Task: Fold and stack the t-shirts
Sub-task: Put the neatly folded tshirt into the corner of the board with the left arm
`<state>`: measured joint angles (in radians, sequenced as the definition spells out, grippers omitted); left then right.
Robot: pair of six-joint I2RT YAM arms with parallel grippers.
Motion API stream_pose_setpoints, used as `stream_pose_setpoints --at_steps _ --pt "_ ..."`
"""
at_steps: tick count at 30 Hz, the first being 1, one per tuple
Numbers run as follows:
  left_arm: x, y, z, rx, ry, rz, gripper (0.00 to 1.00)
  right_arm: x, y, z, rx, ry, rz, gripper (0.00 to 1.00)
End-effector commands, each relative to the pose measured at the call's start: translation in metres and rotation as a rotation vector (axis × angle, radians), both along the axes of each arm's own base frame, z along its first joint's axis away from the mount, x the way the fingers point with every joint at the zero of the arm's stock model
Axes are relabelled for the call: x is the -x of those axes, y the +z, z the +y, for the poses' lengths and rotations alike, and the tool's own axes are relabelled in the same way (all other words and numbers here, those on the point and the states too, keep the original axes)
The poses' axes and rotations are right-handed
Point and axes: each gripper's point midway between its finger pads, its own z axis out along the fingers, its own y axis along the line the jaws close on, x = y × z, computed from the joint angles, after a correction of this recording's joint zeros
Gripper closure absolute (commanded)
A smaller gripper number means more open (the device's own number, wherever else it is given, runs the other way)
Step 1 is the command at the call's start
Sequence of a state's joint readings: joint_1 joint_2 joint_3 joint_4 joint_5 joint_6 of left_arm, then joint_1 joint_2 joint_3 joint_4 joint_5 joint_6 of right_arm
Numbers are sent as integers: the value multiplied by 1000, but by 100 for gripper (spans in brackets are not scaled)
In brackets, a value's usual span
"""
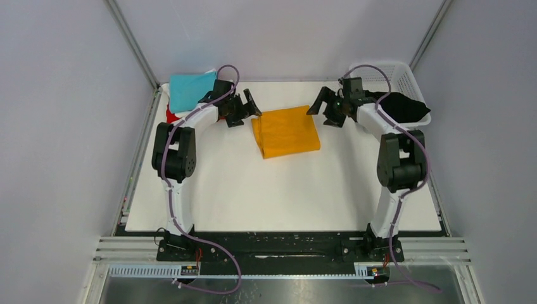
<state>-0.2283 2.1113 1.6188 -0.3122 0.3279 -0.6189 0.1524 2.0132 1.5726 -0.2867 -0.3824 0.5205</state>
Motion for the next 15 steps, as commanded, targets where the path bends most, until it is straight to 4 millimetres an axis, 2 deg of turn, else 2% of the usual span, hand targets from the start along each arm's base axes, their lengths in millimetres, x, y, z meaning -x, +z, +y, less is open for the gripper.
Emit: stream_pose_setpoints --at_steps 1,6,8,11,15 --pt "-2 -5 -18 -9 -57 -13 1 34 17 -10 20 -44 -97 0" --pt "-5 -37 -27 -100 -47 71 2 82 -1 -30 76 -98 -62 0" --pt "-5 -45 -35 -114 -60 79 7 103 -9 -37 95 -110 -51 0" --pt "-3 -58 -50 -131 -84 111 16 124 -6 -46 119 -129 -68 1" --pt "-4 -67 -71 -154 -117 118 48 145 4 -56 136 -154 -111 0"
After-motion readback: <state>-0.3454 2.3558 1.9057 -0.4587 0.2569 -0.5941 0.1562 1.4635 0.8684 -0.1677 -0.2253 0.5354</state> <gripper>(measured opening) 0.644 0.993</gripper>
